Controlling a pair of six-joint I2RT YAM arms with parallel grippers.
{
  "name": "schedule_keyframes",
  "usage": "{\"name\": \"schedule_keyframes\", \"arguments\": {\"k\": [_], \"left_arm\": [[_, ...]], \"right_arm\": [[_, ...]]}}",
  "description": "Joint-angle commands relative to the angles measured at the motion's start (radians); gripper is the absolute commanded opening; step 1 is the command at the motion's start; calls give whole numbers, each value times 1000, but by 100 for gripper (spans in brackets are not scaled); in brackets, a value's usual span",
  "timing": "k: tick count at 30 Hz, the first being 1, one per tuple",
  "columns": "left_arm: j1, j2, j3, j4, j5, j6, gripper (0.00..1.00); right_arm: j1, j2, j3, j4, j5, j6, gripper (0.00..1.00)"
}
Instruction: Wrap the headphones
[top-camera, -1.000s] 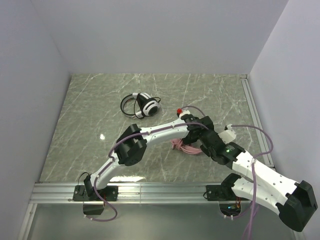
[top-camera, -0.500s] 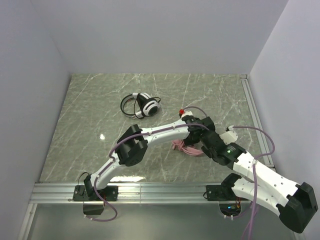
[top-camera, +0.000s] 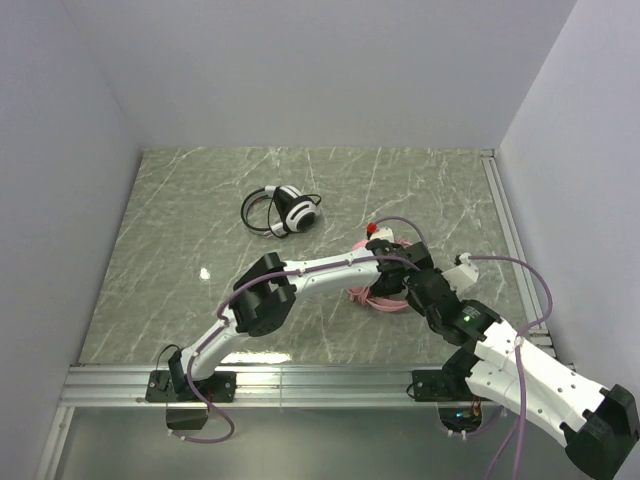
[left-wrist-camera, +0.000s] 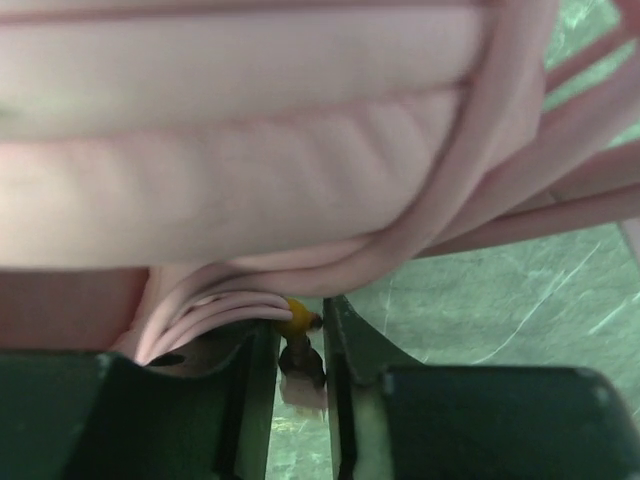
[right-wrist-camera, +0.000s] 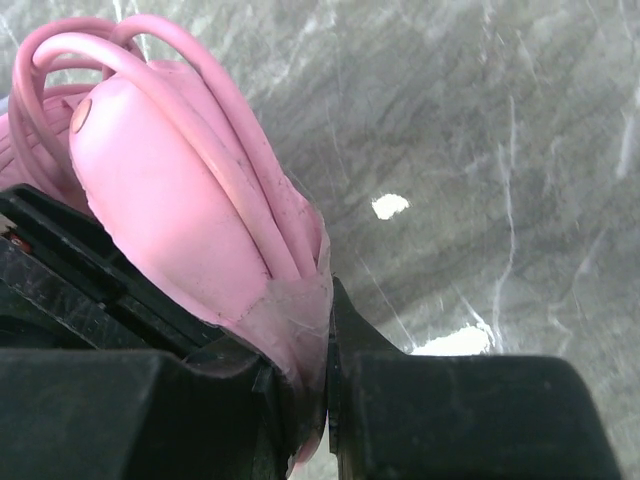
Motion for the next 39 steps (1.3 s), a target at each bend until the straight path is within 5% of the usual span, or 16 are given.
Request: {"name": "schedule_keyframes", "arguments": {"k": [1,39], "left_arm": [[-19,-55,-26,-11,7,54,29],[-16,-105,23,48,135,198,42]], "right_arm": [[-8,-41,8,233,81,-11,0],[-130,30,-122,368,-18,-46,0]]}}
